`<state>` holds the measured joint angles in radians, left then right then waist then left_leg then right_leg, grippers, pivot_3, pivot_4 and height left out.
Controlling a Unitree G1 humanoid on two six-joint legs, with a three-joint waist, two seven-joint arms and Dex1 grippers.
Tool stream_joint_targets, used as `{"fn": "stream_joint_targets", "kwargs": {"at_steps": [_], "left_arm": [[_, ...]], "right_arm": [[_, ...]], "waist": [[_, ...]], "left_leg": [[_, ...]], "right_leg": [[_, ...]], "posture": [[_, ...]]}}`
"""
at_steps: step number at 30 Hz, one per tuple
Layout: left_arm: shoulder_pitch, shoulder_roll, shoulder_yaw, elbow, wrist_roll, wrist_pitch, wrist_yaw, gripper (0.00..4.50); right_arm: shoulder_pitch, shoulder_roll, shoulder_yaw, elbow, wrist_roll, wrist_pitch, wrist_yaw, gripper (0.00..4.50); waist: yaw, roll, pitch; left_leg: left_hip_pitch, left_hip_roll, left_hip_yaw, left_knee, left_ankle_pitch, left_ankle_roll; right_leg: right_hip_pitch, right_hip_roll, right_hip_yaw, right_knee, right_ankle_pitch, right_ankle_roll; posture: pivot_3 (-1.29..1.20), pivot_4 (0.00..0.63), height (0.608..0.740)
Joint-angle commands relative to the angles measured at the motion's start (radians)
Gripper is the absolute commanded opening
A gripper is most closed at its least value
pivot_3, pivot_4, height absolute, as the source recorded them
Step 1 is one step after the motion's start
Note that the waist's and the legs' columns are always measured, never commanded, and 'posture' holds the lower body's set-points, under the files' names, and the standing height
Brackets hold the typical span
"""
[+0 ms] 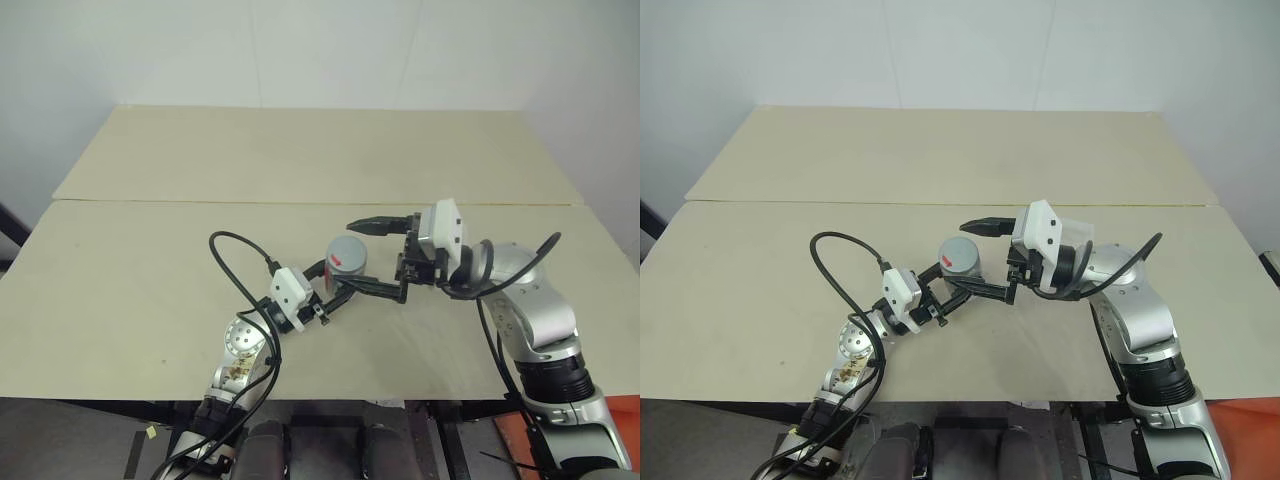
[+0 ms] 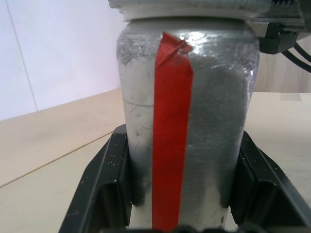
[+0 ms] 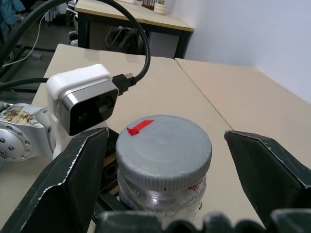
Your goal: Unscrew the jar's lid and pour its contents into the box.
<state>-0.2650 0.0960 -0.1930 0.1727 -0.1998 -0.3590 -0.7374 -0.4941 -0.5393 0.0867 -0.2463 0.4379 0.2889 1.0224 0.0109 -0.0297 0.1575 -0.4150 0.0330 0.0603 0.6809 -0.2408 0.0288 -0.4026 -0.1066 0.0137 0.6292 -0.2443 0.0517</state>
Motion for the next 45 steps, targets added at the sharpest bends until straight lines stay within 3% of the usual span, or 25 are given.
{"fn": "stream_joint_targets", "kwargs": {"at_steps": [1,5,17,28,33,38,45], "left_arm": [[-0.017,-0.005,-0.001,-0.011,-0.009,-0.021,-0.003,2.11],[-0.018,-0.005,-0.001,-0.01,-0.009,-0.022,-0.003,2.11],[-0.015,-0.004,-0.002,-0.011,-0.01,-0.022,-0.004,2.11],[-0.01,-0.003,-0.003,-0.01,-0.007,-0.022,-0.001,2.11],[-0.012,0.005,0.009,-0.018,0.016,-0.017,0.03,2.11],[-0.051,0.018,0.046,-0.023,0.019,0.029,0.085,2.11],[-0.088,0.022,0.055,-0.024,0.03,0.059,0.117,2.11]], "right_arm": [[-0.021,-0.001,-0.022,-0.016,0.028,0.006,0.001,4.06],[-0.024,-0.003,-0.022,-0.015,0.023,0.005,-0.004,2.88],[-0.023,-0.003,-0.027,-0.019,0.03,0.004,-0.008,2.88],[-0.045,0.038,-0.144,-0.039,0.198,0.115,-0.094,2.88],[0.057,0.016,-0.236,-0.092,0.143,0.13,-0.269,2.88],[0.321,-0.046,-0.419,-0.255,0.094,0.239,-0.471,2.88],[0.586,-0.067,-0.532,-0.403,0.084,0.371,-0.592,2.88]], "waist": [[0.0,0.0,0.0],[0.0,0.0,0.0],[0.0,0.0,0.0],[0.0,0.0,0.0],[0.004,0.0,0.0],[0.012,0.0,0.0],[-0.002,0.001,-0.001]], "left_leg": [[0.0,0.0,0.0,0.0,0.0,0.0],[0.0,0.0,0.0,0.0,0.0,0.0],[0.0,0.0,0.0,0.0,0.0,0.0],[0.0,0.0,0.0,0.0,0.0,0.0],[0.0,0.0,0.0,0.0,0.0,0.0],[-0.001,-0.001,0.0,0.0,0.0,0.0],[0.001,0.0,0.0,0.0,0.0,0.0]], "right_leg": [[0.0,0.0,0.0,0.0,0.0,0.0],[0.0,0.0,0.0,0.0,0.0,0.0],[0.0,0.0,0.0,0.0,0.0,0.0],[0.0,0.0,0.0,0.0,0.0,0.0],[0.0,0.0,0.0,0.0,0.0,0.0],[0.0,-0.001,-0.001,0.0,0.0,0.0],[0.001,0.0,0.001,0.0,0.0,0.001]], "posture": [[0.0,0.15,0.74],[0.0,0.15,0.74],[0.0,0.15,0.74],[0.0,0.15,0.74],[0.0,0.15,0.74],[0.0,0.15,0.74],[0.0,0.15,0.74]]}}
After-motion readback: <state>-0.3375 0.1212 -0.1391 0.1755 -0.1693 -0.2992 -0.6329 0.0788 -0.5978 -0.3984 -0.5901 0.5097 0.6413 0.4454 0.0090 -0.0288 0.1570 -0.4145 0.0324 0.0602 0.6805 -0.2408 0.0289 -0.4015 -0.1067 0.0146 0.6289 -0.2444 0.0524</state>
